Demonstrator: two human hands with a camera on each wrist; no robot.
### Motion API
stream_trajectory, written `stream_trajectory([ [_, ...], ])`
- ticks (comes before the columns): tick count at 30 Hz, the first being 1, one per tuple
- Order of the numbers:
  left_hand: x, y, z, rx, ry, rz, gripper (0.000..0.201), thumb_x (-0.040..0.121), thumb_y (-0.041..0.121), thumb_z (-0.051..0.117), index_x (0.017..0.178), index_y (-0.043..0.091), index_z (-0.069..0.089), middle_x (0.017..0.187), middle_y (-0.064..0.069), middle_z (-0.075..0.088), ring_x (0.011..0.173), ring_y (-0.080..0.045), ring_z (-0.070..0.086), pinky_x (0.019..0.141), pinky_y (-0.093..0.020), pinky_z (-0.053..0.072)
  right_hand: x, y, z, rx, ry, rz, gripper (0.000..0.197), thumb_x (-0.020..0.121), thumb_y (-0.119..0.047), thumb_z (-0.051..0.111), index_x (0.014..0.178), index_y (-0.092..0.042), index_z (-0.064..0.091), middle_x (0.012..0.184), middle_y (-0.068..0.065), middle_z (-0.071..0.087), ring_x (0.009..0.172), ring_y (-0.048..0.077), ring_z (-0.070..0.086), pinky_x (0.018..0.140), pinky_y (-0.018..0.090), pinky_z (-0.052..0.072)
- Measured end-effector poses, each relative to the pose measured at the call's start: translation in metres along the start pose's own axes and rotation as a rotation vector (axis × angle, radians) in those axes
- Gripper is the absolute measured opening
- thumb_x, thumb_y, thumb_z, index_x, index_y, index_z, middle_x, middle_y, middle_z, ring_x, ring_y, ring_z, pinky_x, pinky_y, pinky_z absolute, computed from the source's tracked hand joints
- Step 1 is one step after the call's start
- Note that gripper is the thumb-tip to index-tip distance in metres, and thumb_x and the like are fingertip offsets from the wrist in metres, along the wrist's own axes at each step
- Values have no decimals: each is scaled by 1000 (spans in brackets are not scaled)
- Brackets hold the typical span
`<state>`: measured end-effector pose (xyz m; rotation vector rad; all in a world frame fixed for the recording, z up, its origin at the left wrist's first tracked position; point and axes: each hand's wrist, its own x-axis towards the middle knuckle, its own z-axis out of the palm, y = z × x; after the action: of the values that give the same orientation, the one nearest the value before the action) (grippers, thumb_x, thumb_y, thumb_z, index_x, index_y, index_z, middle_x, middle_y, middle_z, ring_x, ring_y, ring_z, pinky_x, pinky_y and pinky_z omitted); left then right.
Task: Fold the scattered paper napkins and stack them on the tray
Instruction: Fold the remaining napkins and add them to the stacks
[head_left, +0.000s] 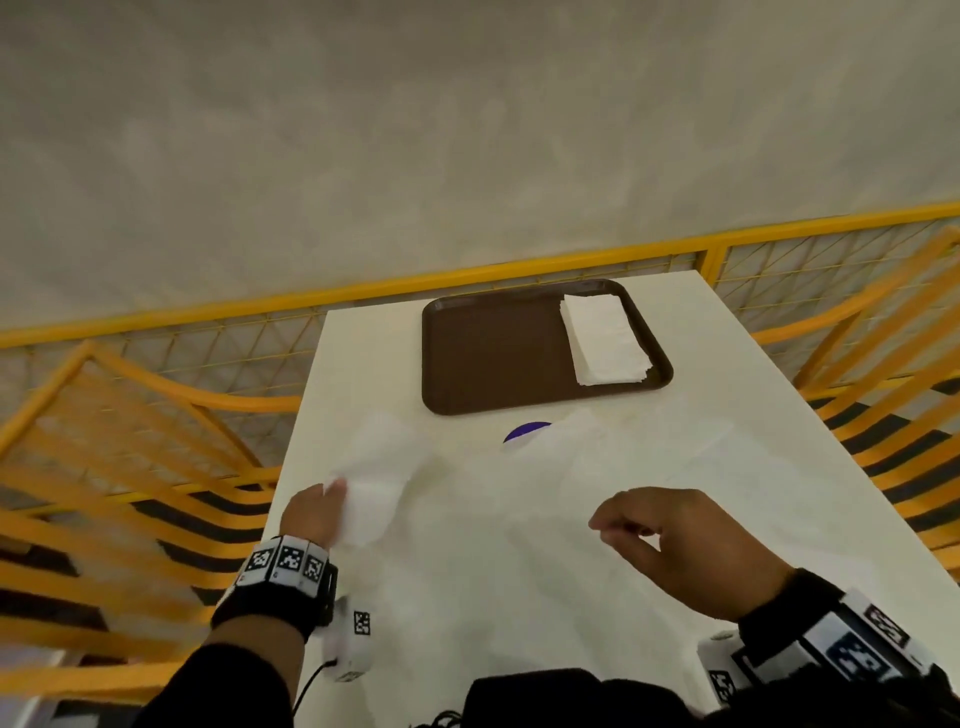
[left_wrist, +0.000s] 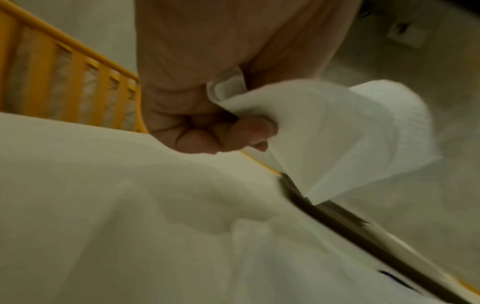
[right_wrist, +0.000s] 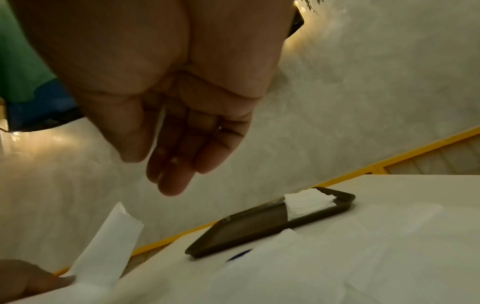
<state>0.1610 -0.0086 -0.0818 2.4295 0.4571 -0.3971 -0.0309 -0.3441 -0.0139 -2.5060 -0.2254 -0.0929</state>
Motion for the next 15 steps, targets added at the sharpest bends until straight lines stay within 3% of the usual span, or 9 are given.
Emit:
stream_trajectory([
  [2, 14, -6, -5, 127, -30, -42, 40, 95, 12, 40, 134, 5, 38, 132, -16, 52, 120, -29, 53, 97, -31, 42, -1, 6, 4, -7, -37, 36, 12, 90, -28, 60, 95, -37, 66, 90, -26, 66, 82, -3, 60, 72, 16, 48],
  [6, 38, -11, -5, 338, -38, 22, 39, 92, 12, 44, 130, 6, 40, 128, -13, 57, 118, -29, 56, 95, -33, 45, 1, 13, 8, -12, -88, 105, 10, 90, -31, 59, 95, -37, 65, 89, -24, 67, 85, -2, 59, 73, 16, 48],
  [9, 45, -13, 2, 319, -36, -38, 44, 96, 23, 41, 136, 6, 37, 137, -15, 50, 125, -30, 50, 101, -34, 40, 3, 17, 11, -9, -132, 155, 11, 91, -30, 58, 96, -35, 66, 90, -23, 67, 87, -2, 58, 74, 15, 47],
  [12, 46, -16, 8, 219, 73, -162, 64, 87, 37, 57, 135, -1, 37, 137, -24, 47, 123, -41, 47, 103, -45, 41, 2, 21, 14, -19, -168, 200, 11, 91, -31, 57, 97, -35, 66, 90, -24, 67, 88, -2, 57, 74, 14, 46],
  [15, 27, -16, 11, 434, 150, -58, 73, 81, 40, 62, 141, 22, 25, 145, -16, 30, 128, -39, 36, 104, -53, 35, -3, 27, 19, -38, -242, 246, 11, 92, -34, 55, 97, -41, 62, 91, -26, 63, 86, -4, 57, 79, 15, 45],
])
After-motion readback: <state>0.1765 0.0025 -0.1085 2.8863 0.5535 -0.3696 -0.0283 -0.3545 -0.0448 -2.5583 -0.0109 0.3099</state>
